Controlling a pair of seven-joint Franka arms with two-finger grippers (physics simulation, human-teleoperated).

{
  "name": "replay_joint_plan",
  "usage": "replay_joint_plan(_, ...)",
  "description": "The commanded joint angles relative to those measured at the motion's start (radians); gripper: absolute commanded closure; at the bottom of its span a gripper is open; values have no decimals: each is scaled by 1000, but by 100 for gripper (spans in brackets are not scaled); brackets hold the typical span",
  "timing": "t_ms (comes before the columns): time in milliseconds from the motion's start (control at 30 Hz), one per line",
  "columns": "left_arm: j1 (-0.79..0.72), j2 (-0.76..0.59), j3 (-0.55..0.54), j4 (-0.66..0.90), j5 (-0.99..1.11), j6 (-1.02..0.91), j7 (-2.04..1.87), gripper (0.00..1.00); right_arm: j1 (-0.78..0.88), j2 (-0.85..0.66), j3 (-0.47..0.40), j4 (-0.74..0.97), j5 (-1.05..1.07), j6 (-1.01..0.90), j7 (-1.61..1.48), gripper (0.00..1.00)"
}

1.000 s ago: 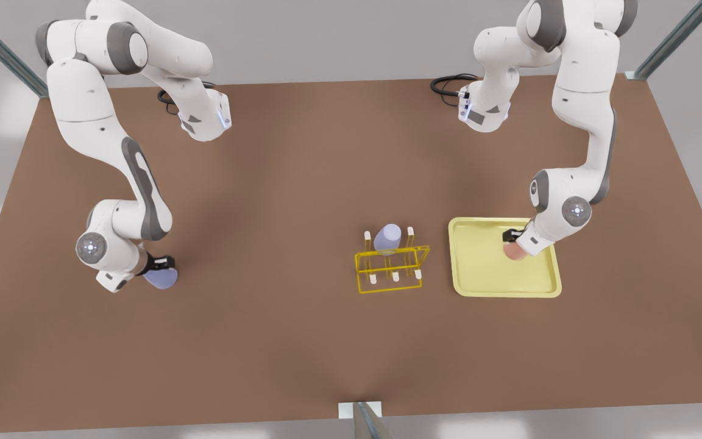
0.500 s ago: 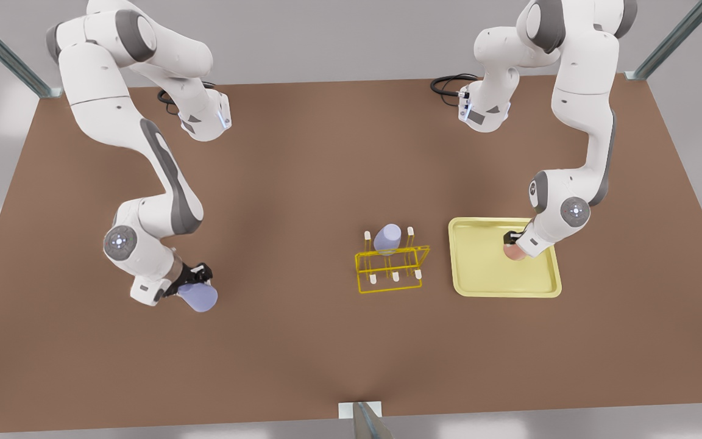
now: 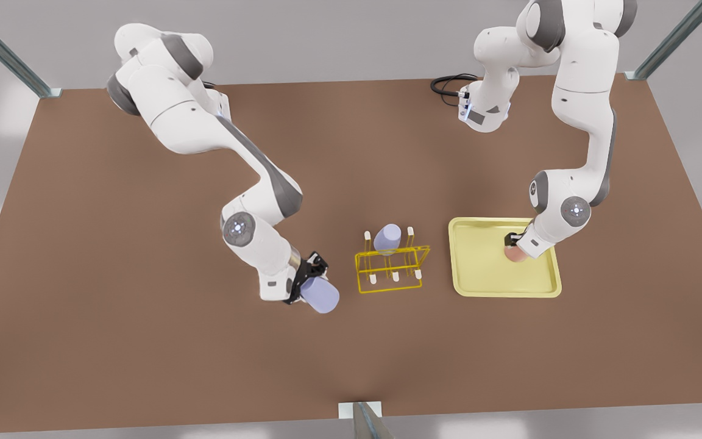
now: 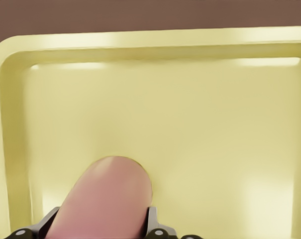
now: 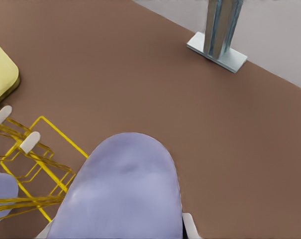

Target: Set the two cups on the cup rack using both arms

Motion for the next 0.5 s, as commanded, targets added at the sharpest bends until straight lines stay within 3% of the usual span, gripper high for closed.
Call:
replay_joint_plan(0, 1, -12, 0, 4, -9, -9, 8, 26, 37, 29, 0, 45, -5, -2, 152, 30)
replay_joint_plan(200, -54, -90, -8, 74, -29, -195, -88, 26, 54, 41, 31, 62, 7, -2, 163, 30)
replay_joint_plan(267, -56, -86, -52, 210, -27, -392, -162, 26, 54, 50, 52, 67, 7, -1, 163, 30)
replay_joint_plan(333, -57, 26, -104, 482, -21, -628, -268, 26, 63, 95, 74, 114, 7, 16, 165, 30)
replay_joint_plan(467, -137, 108, -118, 665, -24, -664, -422, 26, 86, 103, 75, 114, 7, 22, 162, 30)
